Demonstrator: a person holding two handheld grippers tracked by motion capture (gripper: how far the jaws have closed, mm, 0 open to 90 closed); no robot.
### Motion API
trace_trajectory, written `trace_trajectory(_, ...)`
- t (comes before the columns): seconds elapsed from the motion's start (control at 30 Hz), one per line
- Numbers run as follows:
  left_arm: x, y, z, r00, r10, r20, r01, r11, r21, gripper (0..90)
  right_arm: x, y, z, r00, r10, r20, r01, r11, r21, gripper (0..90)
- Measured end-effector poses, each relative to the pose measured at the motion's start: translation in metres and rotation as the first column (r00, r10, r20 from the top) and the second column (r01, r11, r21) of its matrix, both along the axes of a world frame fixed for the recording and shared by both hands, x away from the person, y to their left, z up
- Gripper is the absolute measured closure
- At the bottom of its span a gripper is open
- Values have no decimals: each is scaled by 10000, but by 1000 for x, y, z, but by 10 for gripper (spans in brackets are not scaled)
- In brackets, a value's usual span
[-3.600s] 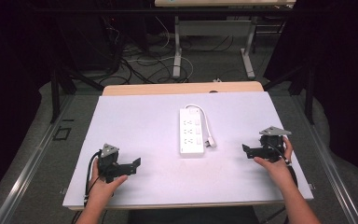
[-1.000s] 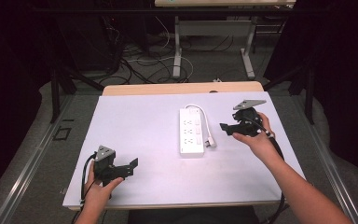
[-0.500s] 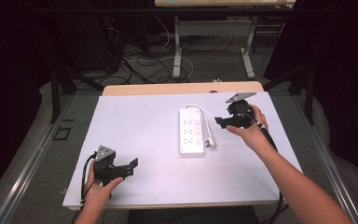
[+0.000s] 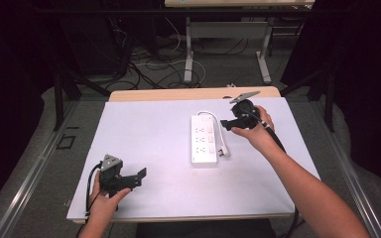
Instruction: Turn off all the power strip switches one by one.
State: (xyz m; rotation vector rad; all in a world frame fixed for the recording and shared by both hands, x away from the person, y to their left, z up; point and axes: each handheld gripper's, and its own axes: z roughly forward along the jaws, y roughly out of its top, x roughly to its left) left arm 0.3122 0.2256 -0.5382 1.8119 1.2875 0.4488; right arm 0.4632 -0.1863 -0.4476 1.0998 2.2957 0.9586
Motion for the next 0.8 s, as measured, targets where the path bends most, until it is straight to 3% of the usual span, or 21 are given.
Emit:
trace_trajectory(0.23, 0, 0, 0, 10000, 44, 20, -44, 10000, -32, 22, 10, 9, -2, 9999, 136, -88, -136, 9999, -82, 395)
trace_trajectory(0.43, 0, 1, 0, 10000, 50, -9, -50, 10000, -31, 22, 19, 18, -3, 10000, -73, -47, 72, 9999, -104, 431)
trace_trajectory(0.8, 1, 2, -1, 10000, 51, -5, -51, 10000, -49, 23, 35, 29, -14, 9991, -176, -377, 174, 9998, -76, 494)
